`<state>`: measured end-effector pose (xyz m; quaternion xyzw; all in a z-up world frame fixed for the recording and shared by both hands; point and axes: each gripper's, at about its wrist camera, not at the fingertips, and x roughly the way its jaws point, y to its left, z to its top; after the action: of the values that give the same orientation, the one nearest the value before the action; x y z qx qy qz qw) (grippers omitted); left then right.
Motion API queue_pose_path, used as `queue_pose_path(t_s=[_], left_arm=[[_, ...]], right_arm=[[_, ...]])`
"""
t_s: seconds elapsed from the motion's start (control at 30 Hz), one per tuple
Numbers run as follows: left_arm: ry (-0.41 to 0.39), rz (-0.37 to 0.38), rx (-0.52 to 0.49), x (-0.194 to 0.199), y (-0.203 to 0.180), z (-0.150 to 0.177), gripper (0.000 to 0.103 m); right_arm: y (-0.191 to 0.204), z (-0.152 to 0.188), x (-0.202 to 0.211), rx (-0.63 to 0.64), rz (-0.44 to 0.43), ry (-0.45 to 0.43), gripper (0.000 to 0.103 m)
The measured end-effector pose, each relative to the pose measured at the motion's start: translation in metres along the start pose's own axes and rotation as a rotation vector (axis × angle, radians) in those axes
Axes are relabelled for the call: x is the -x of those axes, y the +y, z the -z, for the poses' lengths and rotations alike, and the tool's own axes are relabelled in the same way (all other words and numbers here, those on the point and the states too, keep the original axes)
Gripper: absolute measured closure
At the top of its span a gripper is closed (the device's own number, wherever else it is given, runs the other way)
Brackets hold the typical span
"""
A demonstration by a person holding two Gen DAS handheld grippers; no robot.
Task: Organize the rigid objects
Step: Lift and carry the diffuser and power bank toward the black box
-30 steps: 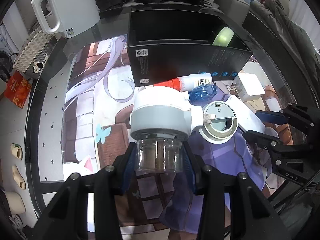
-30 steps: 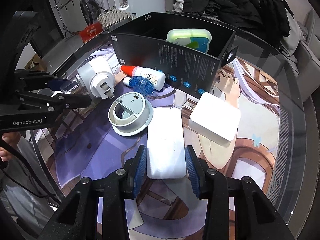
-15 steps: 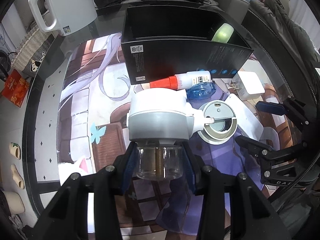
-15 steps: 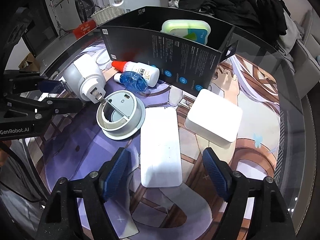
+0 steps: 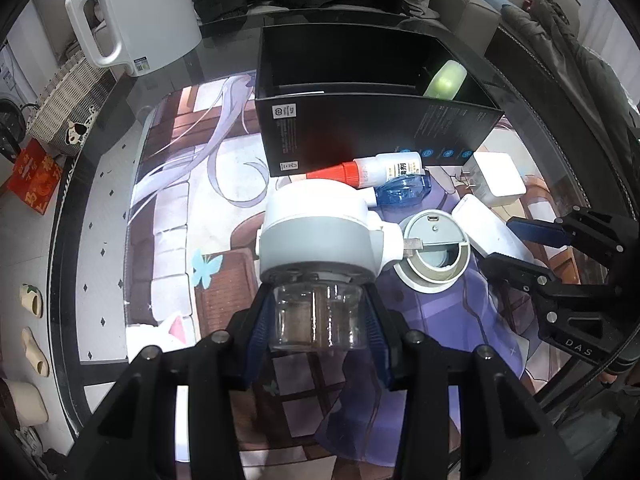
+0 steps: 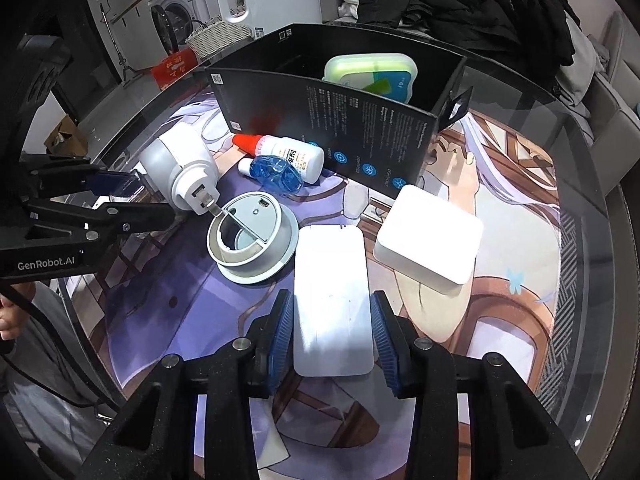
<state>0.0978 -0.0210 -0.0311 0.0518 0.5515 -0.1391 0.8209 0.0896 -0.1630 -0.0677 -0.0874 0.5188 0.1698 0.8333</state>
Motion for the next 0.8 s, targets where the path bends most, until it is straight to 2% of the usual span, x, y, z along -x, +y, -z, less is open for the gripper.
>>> queue_pose_path(t_s=[0.5,0.67,0.8], left_arm=[[-0.098,0.017,-0.009,0.033,-0.003,-0.009,0.06],[-0.172,0.033,0.005,0.056,-0.005,-0.025,0.06],[-0.264,-0.005,0.001,0.074,-0.006,-0.042,0.06]], right_arm=[[0.002,-0.01,0.051,-0.021,-0.005,-0.124,0.064],[0.007,-0.024,0.074,-0.025,-0.015,-0.188,0.064],[0.01,-0.044,0.092,-0.019,-0.008,-0.251,0.064]])
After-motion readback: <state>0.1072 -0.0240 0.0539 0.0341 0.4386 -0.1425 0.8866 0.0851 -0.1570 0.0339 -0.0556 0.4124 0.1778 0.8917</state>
